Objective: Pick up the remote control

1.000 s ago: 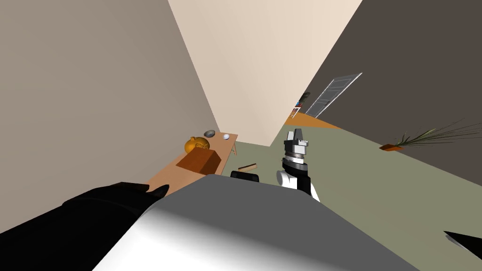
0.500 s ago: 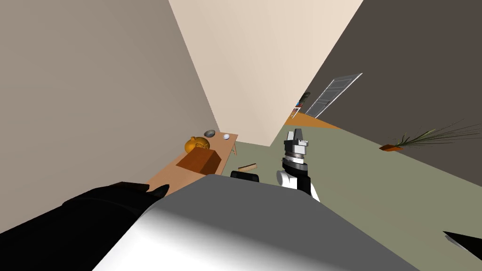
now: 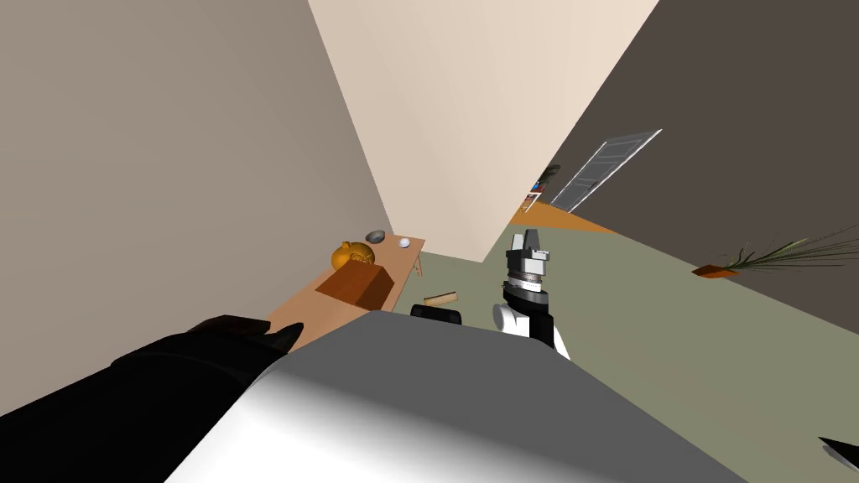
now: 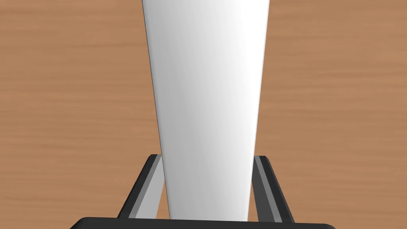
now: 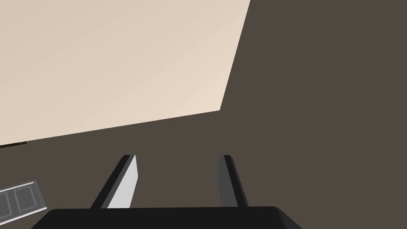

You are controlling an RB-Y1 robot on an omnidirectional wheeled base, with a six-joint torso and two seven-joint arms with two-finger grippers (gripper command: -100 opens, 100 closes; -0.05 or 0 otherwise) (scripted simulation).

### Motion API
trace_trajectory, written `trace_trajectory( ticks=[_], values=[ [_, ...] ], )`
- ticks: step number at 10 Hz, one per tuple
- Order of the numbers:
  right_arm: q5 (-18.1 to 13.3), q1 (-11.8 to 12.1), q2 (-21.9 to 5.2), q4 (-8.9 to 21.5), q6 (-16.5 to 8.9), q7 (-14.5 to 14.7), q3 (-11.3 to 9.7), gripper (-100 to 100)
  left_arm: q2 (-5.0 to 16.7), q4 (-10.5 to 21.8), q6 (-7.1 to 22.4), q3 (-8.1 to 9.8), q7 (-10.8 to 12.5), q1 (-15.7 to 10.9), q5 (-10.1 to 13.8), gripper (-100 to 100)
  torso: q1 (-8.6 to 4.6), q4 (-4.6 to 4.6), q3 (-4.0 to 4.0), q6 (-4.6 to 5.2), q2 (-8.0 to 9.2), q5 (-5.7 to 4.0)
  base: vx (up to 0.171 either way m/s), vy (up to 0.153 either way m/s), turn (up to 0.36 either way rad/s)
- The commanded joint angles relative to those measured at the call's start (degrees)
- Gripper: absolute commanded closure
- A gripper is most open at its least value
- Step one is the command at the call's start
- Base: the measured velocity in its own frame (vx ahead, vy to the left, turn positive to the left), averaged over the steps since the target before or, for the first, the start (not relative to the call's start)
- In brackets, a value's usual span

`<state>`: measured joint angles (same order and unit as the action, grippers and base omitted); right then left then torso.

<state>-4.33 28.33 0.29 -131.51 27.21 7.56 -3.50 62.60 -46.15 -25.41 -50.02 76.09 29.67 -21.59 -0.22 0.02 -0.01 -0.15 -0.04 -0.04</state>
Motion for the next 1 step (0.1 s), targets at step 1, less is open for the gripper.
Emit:
trace_trajectory(
  ticks=[1],
  values=[
    [0.0,0.0,0.0,0.0,0.0,0.0,0.0,0,0.0,0.0,0.0,0.0,0.0,0.0,0.0,0,0.0,0.0,0.0,0.0,0.0,0.0,0.0,-0.006,0.0]
  ],
)
